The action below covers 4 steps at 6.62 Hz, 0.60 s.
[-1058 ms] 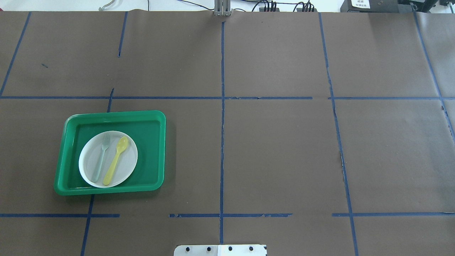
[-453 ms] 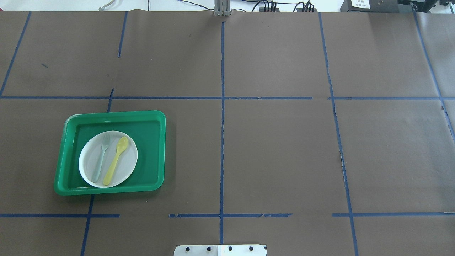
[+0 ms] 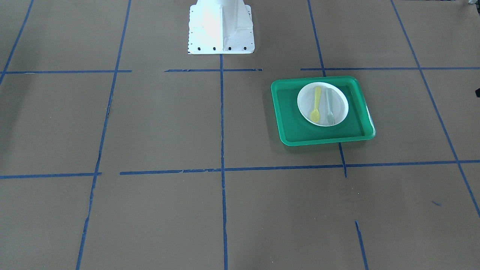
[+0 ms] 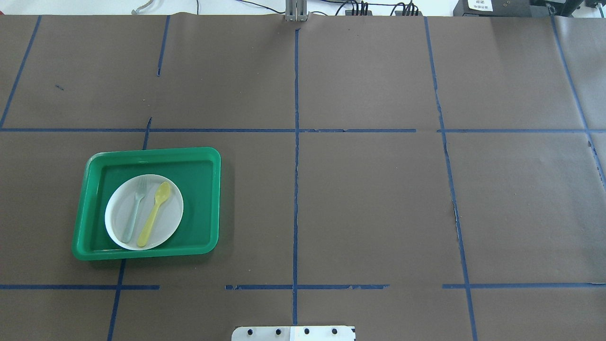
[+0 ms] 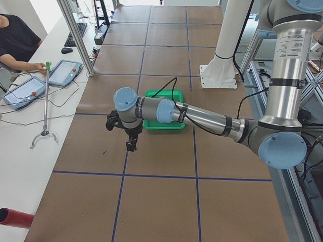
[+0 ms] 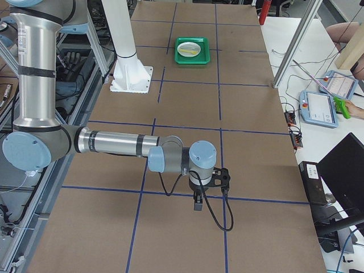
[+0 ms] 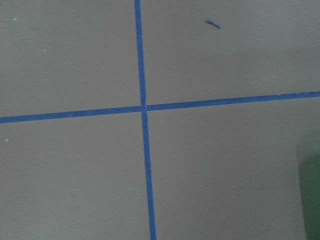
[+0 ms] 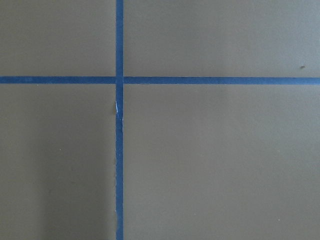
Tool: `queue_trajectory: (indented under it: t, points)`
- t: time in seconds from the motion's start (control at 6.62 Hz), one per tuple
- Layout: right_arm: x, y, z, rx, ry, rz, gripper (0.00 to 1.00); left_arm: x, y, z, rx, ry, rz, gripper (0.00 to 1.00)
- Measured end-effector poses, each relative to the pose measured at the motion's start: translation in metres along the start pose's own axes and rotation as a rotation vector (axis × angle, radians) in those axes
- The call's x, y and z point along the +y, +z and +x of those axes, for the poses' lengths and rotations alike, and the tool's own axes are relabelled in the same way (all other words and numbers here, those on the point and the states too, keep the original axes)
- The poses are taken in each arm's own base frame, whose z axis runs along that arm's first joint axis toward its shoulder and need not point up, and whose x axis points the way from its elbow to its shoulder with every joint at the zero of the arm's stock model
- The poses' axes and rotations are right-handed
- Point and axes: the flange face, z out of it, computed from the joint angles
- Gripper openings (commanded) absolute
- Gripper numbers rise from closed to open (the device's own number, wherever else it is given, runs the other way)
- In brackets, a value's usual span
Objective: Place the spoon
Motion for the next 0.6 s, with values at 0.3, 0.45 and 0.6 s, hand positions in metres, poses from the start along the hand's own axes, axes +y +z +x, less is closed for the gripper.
queue_trajectory:
  t: [0.3,0.45,0.6]
  points:
    - [0.000,0.000,0.000,0.000,0.000,0.000,1.00,-0.026,0.051,0.108,0.033,-0.016,0.058,0.98]
    - [0.000,0.000,0.000,0.000,-0.001,0.000,1.00,-0.023,0.089,0.158,0.023,-0.036,0.057,0.82]
    - [0.000,0.000,0.000,0.000,-0.001,0.000,1.00,-0.012,0.127,0.203,0.002,-0.046,0.039,0.78]
